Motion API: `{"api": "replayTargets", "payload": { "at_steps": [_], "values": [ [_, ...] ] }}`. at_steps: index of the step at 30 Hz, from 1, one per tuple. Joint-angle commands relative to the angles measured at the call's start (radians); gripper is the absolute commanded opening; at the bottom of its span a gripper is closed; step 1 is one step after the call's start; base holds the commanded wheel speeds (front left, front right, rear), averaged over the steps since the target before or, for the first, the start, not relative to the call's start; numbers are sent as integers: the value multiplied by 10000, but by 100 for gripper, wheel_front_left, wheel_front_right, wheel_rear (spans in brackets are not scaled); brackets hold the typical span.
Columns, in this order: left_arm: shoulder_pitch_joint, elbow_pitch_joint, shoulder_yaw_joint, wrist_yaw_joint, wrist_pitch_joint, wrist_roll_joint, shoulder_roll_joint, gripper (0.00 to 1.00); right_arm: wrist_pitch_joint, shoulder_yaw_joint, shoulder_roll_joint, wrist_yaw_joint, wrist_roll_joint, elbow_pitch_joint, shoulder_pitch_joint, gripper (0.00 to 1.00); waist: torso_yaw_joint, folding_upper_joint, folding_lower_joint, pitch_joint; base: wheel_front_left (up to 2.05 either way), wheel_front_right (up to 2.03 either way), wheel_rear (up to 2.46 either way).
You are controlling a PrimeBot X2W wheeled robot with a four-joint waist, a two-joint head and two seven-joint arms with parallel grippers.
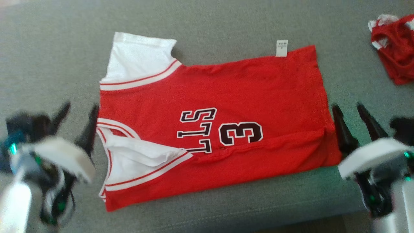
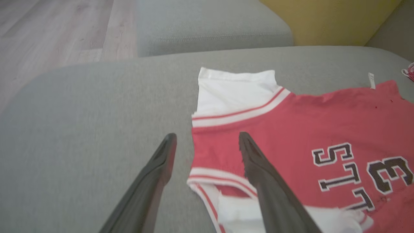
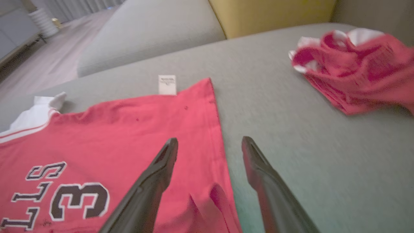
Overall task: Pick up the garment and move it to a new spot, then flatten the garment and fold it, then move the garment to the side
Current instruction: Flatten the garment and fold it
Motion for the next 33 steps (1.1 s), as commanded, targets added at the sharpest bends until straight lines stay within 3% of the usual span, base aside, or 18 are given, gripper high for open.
{"api": "replayTargets", "payload": {
  "at_steps": [1, 8, 16, 29, 30, 31, 33],
  "values": [
    [-1101, -151, 270, -119, 326, 182, 487, 100, -171, 493, -159, -9, -93, -454, -627, 100, -233, -1, 0, 429, 0, 0, 0],
    [-4288, 921, 57, -978, 2306, -330, 1619, 100, -552, 1970, -105, -9, -41, -345, -2377, 100, -885, -1, 0, 1871, 0, 0, 0],
    [-6704, 2056, -532, -1301, 3797, -574, 2799, 100, -1142, 2896, -104, -9, 111, 100, -3685, 100, -1515, -1, 0, 2974, 0, 0, 0],
    [-7764, 3344, -1004, -1339, 4233, -507, 3250, 100, -1632, 3339, -291, -9, 242, 459, -4188, 100, -2031, -1, 0, 3194, 0, 0, 0],
    [-7779, 3387, -1026, -1340, 4254, -522, 3255, 79, -1635, 3340, -306, -9, 245, 457, -4191, 100, -2039, -1, 0, 3186, 0, 0, 0],
    [-7793, 3420, -1052, -1341, 4264, -540, 3255, 52, -1635, 3336, -320, -9, 247, 454, -4192, 100, -2040, -1, 0, 3176, 0, 0, 0],
    [-7812, 3476, -1117, -1345, 4255, -605, 3224, 29, -1627, 3312, -353, -9, 243, 457, -4184, 100, -2018, -1, 0, 3137, 0, 0, 0]
  ]
}}
